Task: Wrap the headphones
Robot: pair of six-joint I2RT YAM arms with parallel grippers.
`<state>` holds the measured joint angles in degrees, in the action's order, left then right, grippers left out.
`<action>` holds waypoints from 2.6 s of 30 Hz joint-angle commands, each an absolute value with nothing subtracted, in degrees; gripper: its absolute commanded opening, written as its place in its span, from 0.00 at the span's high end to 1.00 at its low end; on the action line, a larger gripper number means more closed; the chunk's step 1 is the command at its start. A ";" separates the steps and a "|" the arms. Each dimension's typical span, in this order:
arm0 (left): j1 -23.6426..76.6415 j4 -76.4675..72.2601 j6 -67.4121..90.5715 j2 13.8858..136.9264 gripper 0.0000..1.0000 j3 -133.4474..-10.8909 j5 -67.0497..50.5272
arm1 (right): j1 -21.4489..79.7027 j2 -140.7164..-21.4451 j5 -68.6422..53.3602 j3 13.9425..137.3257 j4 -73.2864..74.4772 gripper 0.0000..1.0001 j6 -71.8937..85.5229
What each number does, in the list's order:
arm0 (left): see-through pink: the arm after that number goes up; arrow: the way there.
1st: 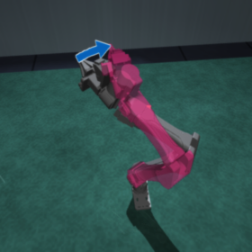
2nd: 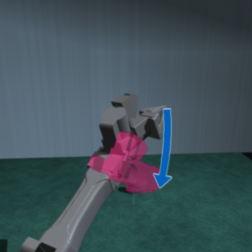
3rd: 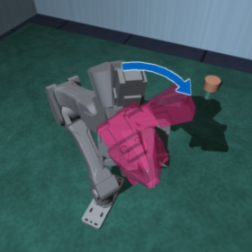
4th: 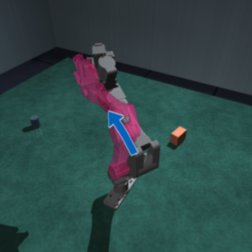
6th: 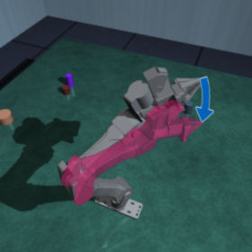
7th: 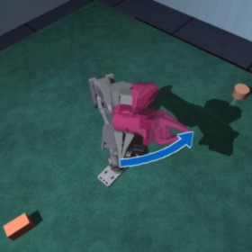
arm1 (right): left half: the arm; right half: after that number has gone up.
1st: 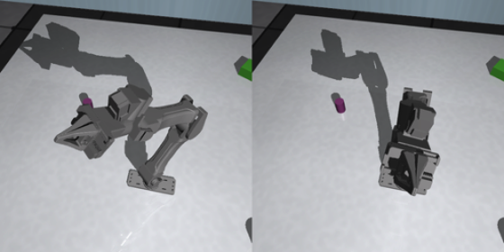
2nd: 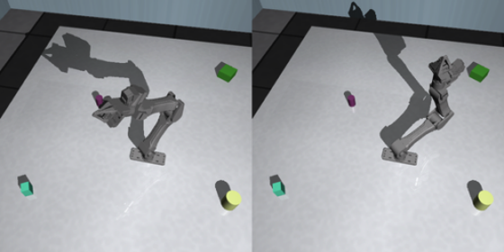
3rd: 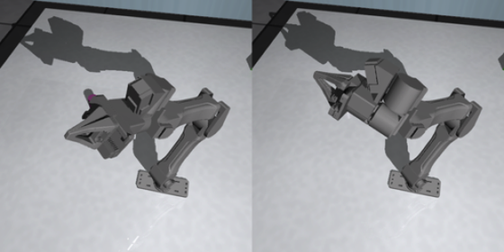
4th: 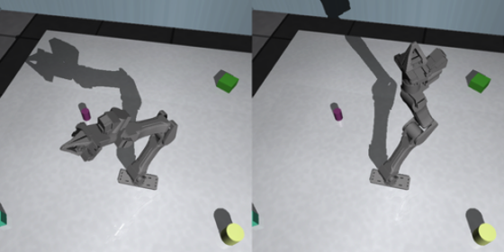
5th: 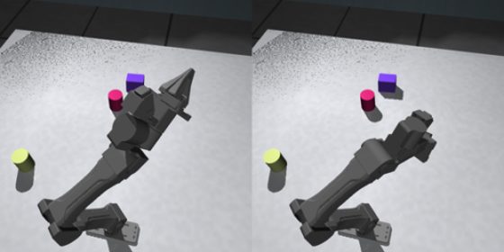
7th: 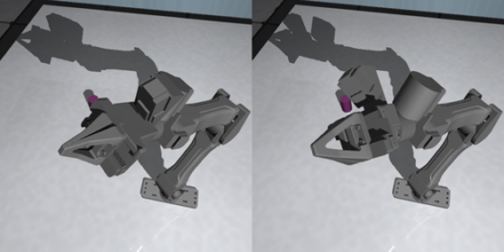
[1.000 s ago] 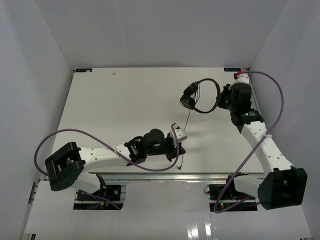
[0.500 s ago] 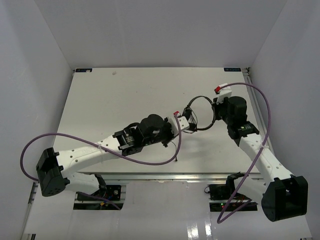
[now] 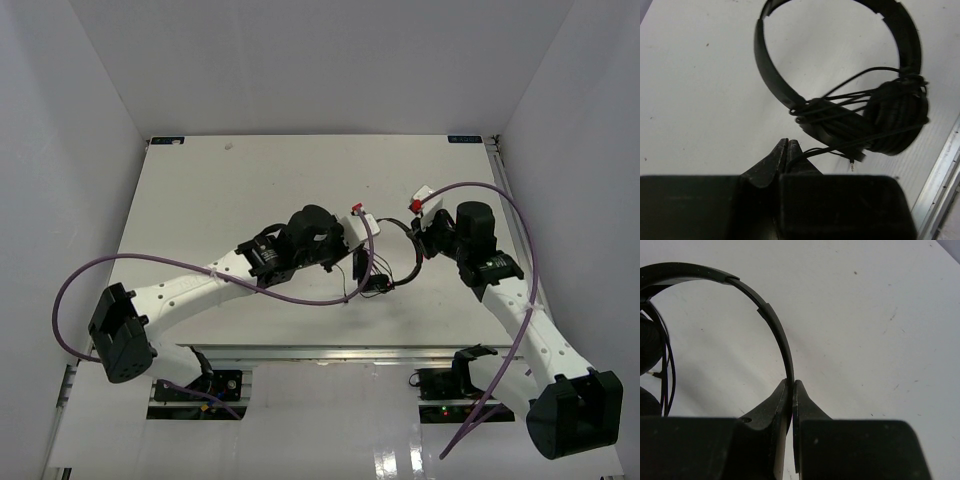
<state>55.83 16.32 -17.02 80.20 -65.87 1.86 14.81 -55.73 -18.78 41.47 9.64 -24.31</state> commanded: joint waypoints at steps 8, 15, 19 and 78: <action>48.41 9.54 -14.53 76.56 0.96 -58.74 -1.97 | 14.94 -55.05 -38.42 48.90 19.54 0.92 -21.60; 46.96 3.57 -9.89 73.48 0.78 -53.53 -5.67 | 14.94 -57.47 -44.75 52.06 20.39 0.92 -13.71; 46.82 2.08 -8.88 72.75 0.77 -52.91 -6.71 | 14.94 -58.47 -44.77 52.35 20.36 0.92 -12.39; 49.09 -40.44 -1.94 62.06 0.02 -18.55 -20.58 | 13.97 -65.65 -55.17 63.75 17.77 0.92 3.12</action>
